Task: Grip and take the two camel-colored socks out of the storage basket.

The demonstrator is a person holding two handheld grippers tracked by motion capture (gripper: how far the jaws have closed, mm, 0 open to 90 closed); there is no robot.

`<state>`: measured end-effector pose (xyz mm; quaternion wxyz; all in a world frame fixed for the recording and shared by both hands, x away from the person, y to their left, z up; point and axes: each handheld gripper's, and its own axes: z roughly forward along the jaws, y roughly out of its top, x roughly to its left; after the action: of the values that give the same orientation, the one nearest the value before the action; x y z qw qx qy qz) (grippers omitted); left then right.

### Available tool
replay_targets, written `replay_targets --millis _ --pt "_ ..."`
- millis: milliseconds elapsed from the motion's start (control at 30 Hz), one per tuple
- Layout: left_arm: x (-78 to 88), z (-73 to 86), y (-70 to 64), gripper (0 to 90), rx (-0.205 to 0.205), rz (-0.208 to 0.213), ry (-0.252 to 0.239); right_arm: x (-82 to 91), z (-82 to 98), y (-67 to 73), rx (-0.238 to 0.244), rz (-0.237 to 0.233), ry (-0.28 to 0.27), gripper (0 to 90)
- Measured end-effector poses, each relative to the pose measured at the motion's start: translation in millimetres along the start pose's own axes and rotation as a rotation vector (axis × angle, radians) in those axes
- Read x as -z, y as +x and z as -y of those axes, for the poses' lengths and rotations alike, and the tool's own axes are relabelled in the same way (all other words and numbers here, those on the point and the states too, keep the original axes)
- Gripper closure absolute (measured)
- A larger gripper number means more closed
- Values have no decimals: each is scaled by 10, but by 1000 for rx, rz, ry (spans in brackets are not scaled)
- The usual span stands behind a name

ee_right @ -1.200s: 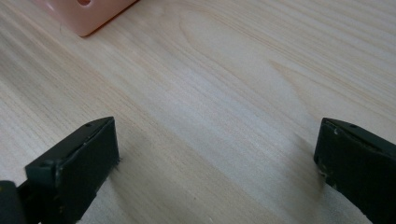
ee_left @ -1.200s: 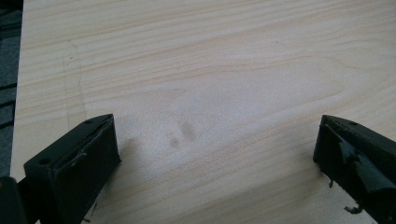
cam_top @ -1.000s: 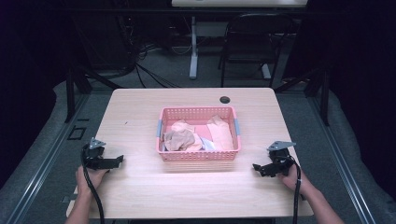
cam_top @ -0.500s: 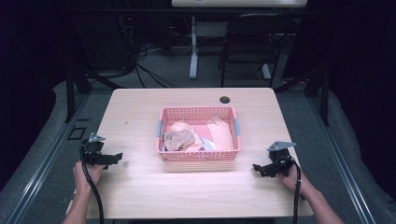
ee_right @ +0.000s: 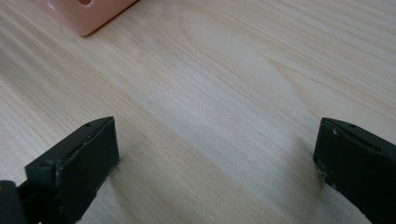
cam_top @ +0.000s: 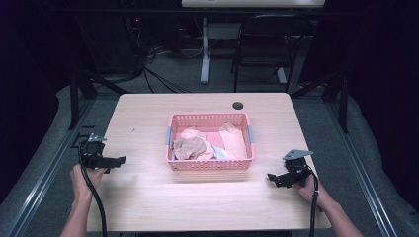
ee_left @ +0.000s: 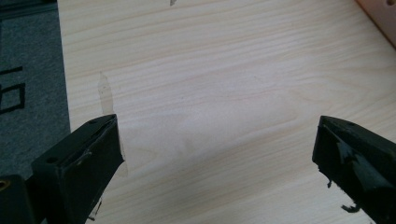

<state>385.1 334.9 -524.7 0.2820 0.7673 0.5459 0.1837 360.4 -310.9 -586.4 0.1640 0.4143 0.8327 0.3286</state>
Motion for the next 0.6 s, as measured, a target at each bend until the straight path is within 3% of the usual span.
replay_targets --millis 233,600 --pt "77 -171 -95 4 -25 23 8 -5 4 6 -7 2 -8 0" --pt "260 -502 -298 2 -105 49 10 -4 6 8 -8 4 -8 0"
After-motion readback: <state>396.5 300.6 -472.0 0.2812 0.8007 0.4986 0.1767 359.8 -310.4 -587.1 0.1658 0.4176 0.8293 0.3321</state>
